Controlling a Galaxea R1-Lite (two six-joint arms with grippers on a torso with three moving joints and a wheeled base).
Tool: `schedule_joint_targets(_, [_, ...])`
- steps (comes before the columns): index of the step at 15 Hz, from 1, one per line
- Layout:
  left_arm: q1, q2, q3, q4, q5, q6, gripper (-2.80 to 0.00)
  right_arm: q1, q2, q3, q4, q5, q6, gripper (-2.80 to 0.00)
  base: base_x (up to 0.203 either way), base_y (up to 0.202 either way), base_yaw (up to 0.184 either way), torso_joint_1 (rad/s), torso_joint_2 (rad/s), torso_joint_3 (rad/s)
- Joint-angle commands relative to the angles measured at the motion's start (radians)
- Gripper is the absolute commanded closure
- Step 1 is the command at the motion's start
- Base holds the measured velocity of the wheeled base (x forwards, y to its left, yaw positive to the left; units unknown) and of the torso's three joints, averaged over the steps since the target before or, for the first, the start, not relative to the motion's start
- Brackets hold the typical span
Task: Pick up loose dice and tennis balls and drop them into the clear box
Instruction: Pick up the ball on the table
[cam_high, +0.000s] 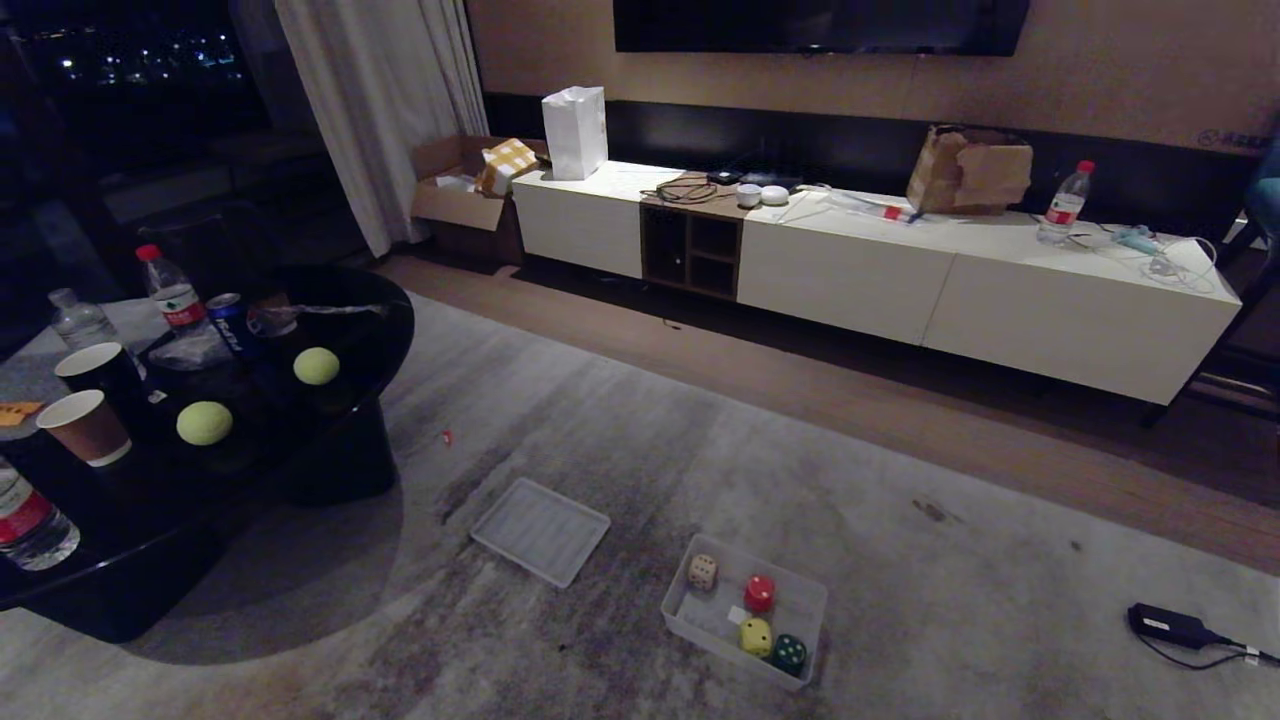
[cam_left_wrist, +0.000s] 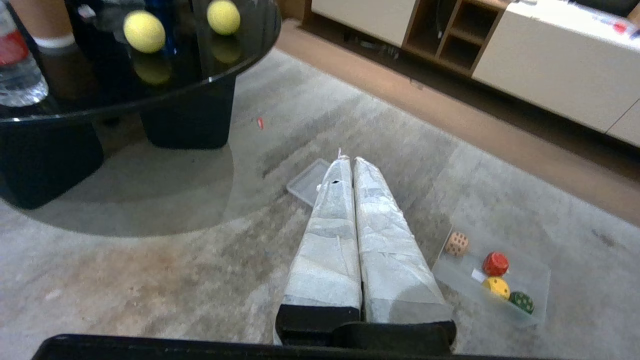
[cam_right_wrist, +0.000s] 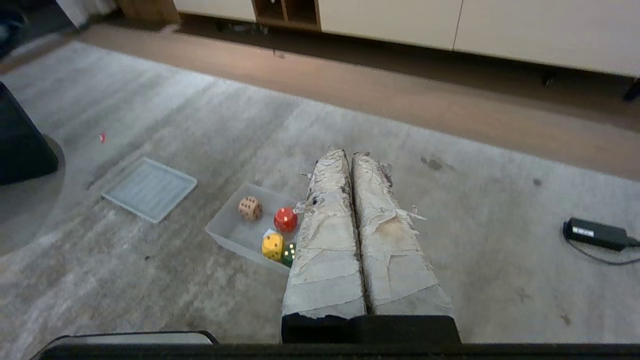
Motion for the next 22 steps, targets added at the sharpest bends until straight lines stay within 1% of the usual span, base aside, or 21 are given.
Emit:
schedule_joint_targets(1, [0.000,0.001,0.002,0.000,0.001,-0.001,0.00,-0.001,0.002,0.005,0.000,0.000,0.000,0.00,0.000,0.000,0.000,0.000,0.00,0.209])
schedule_joint_targets(6, [0.000,0.001,0.002,0.000,0.001,0.003,0.00,0.001,0.002,0.005,-0.001,0.002,-0.002,0.00,0.000,0.000,0.000,0.002,0.00,0.119])
schedule_joint_targets(17, [0.000,0.001,0.002,0.001,0.001,0.000,0.00,0.001,0.002,0.005,0.001,0.000,-0.007,0.00,0.000,0.000,0.000,0.000,0.00,0.003])
schedule_joint_targets(22, [0.000,0.001,0.002,0.001,0.001,0.000,0.00,-0.001,0.002,0.005,0.001,0.000,-0.006,0.00,-0.002,-0.006,0.142,0.001,0.00,0.004])
